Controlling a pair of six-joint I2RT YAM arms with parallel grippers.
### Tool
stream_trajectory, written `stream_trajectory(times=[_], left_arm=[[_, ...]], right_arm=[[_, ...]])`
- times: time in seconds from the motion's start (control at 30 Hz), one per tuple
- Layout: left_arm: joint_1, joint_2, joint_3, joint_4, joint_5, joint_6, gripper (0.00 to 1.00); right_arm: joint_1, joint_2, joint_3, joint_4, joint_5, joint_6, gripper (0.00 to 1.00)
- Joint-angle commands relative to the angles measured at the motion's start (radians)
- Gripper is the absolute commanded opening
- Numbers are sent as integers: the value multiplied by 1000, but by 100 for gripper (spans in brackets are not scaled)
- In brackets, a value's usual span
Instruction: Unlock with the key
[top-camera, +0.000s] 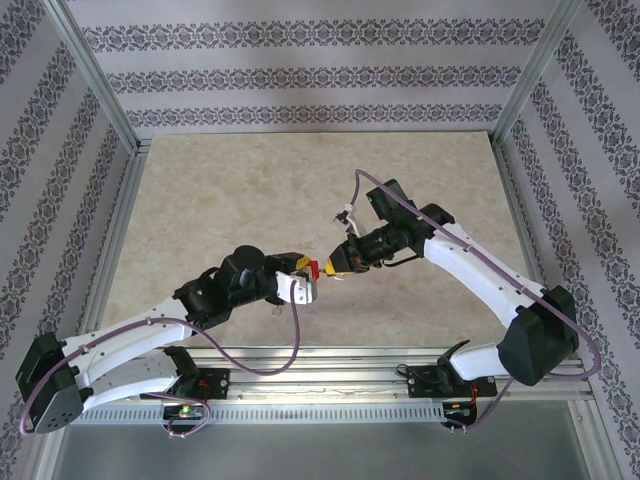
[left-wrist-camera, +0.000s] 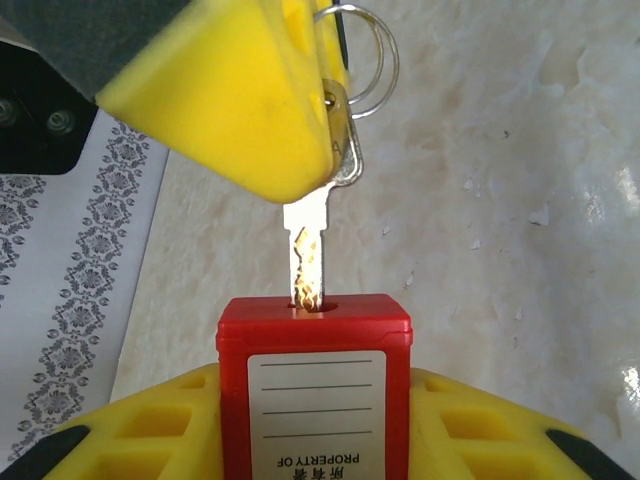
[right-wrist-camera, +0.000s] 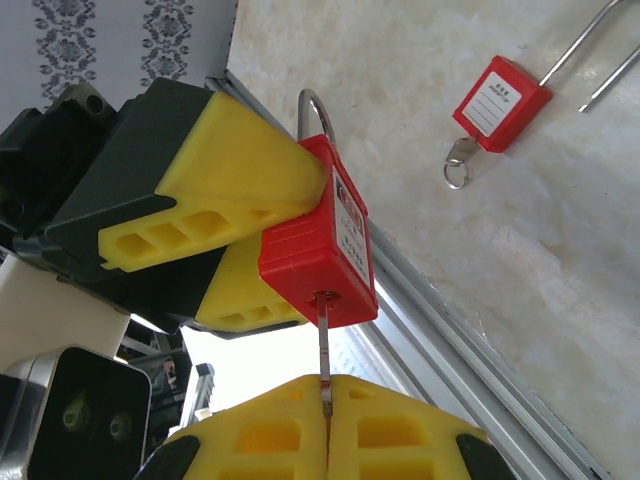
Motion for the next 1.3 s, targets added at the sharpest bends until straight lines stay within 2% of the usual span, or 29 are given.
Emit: stream_trajectory(times=[0.0,0.1,0.33,0.63,0.77,1.0,1.17,1.27], left_arm=[[-74,21,105,105,219,50,0],[-74,46,167,25,268,-1,0],[-63,41,203,12,323,-106,0],[-43,-6,139,177,327,-217,0],[-43,-13,106,320,311,-262,0],[-44,20,129,369,336,-269,0],[-48,2,73,449,215,-189,0],[-49,21,18,577,89,-116,0]], right_arm=[[38,49,39,91,106,-24,0],[85,56,40,82,162,-73,0],[117,76,17,68,222,-177,0],[68,24,-50,195,80,-122,0],[67,31,-46,192,58,-110,0],[51,44,-40,225,35,-70,0],[10,35,-50,283,35,50,0],[-38,34,-95,415,19,267,0]])
